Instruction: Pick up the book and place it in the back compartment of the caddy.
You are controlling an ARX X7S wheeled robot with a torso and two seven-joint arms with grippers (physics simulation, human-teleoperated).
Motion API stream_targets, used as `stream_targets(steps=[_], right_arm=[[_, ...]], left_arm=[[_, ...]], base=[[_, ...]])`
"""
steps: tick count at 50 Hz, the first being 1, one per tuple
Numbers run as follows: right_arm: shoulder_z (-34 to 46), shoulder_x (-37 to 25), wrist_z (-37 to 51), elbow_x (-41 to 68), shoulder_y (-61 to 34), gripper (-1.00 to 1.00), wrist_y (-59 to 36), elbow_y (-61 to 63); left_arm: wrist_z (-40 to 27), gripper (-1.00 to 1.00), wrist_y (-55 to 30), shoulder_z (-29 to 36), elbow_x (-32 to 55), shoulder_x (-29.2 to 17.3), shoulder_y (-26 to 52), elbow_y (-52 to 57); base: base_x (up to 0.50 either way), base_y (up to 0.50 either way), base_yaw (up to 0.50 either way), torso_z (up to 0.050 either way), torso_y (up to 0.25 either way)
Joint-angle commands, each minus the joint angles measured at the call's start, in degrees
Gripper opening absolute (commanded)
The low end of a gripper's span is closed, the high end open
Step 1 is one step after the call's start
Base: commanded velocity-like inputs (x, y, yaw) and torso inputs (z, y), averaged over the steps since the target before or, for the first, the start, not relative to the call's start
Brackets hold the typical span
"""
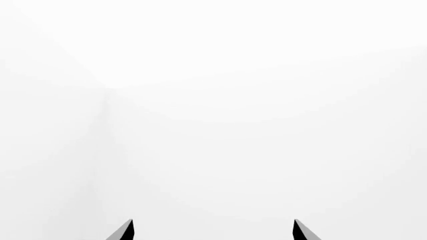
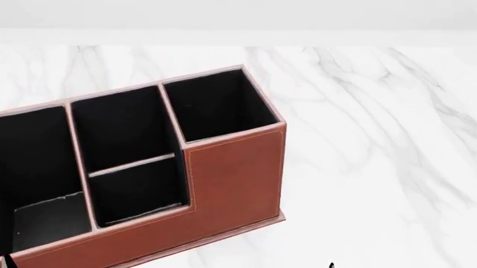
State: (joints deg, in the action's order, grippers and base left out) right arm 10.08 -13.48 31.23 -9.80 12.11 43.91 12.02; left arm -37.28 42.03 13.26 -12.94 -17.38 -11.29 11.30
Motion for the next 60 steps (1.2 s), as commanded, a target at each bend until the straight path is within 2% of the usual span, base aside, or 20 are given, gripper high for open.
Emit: stream_targets(steps=[1,27,31,34,35,40,60], right_arm=[[-0.2,0.2,0.7,-1.2,0.1,1.0,-1.0,0.4],[0.7,-0.3,1.6,-1.7,-0.3,1.0,-1.2,-0.2],[1.9,-1.5,1.1,1.6,-0.5,1.0,0.9,-0.9],[3.2,-2.4,0.3,3.7,-0.7,1.0,1.8,-1.2],[1.6,-1.2,1.8,0.3,-0.7,1.0,2.2,-1.7],[3.2,-2.5,0.6,4.7,-0.8,1.0,1.2,-1.0],[2.8,-2.9,1.5,2.8,-0.4,1.0,1.8,-0.2]], left_arm=[[-0.3,1.0,-0.1,0.2,-0.1,-0.2,0.1,0.0],[-0.9,1.0,-0.2,0.8,-0.2,-0.5,0.3,-0.2],[-1.0,1.0,-0.1,0.9,-0.2,-0.6,0.3,-0.2],[-1.1,1.0,-0.2,0.9,-0.2,-0.7,0.3,-0.2],[-1.1,1.0,-0.1,1.0,-0.1,-0.7,0.4,-0.3],[-1.1,1.0,-0.2,1.1,-0.1,-0.8,0.4,-0.2],[-1.0,1.0,-1.8,0.7,0.8,-2.2,-0.6,2.1]], base=[[0.0,0.0,0.0,0.0,0.0],[0.0,0.16,0.0,0.0,0.0],[0.0,0.2,0.0,0.0,0.0],[0.0,0.0,0.0,0.0,0.0],[0.0,0.0,0.0,0.0,0.0],[0.0,0.0,0.0,0.0,0.0],[0.0,0.0,0.0,0.0,0.0]])
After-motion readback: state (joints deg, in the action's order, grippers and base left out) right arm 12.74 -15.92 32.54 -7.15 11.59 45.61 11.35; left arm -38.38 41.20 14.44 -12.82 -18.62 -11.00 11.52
